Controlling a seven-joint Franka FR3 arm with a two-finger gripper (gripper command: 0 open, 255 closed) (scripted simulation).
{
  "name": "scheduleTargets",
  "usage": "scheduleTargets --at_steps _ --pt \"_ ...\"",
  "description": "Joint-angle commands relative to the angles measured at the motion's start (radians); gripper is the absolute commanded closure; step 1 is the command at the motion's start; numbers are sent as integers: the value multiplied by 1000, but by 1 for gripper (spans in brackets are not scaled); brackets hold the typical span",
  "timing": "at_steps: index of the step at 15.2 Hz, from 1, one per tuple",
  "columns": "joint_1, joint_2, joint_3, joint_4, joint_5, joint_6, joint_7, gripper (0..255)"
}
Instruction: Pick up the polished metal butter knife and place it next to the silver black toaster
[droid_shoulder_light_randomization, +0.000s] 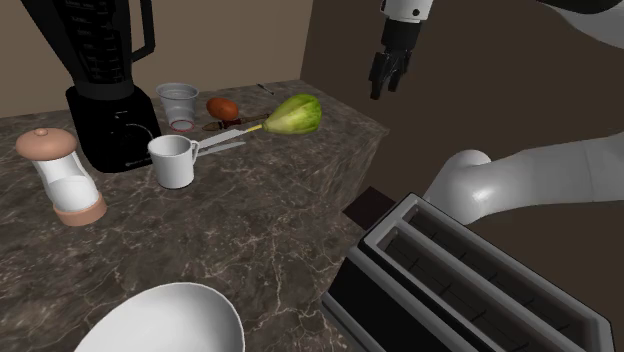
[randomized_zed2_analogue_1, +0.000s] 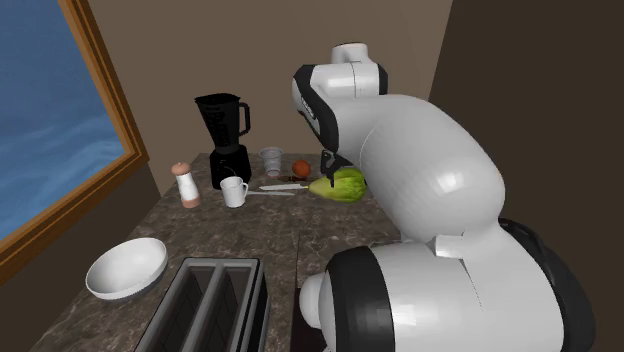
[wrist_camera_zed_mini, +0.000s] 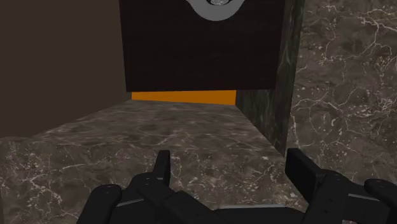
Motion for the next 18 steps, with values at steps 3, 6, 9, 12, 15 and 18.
scheduleTargets --at_steps 3,6,9,12,15,18 --pt "22 59 -17 1 -13 64 -61 0" --pt "55 153 -40 13 -26 155 -151 0" --pt "88 250 -57 36 -32 240 -240 0" --pt "120 350 -70 68 -33 318 -328 0" --pt "150 450 -78 108 -29 386 -415 0" --pt "179 549 -79 156 -20 447 -501 0"
